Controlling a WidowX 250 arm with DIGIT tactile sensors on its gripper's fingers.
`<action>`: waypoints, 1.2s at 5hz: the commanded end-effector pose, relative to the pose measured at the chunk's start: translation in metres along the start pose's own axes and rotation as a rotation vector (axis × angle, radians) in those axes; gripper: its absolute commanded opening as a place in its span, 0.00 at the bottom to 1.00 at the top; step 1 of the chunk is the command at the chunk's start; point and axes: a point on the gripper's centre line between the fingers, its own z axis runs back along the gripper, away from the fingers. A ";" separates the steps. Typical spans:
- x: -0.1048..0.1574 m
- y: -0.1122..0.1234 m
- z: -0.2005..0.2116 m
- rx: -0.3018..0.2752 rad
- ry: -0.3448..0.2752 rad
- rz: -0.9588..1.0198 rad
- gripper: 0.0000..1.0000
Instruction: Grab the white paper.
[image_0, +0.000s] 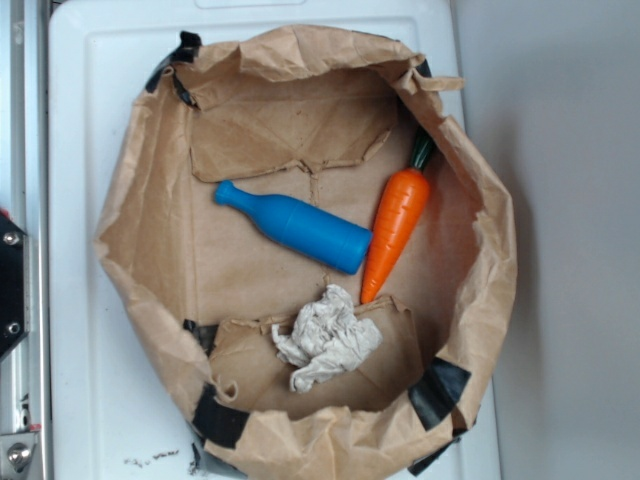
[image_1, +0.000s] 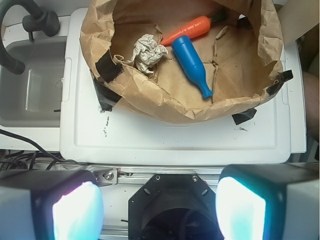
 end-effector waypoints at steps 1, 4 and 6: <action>0.000 0.000 0.000 0.000 0.000 0.000 1.00; -0.031 -0.020 -0.008 0.026 -0.066 0.084 1.00; -0.031 -0.020 -0.008 0.026 -0.066 0.084 1.00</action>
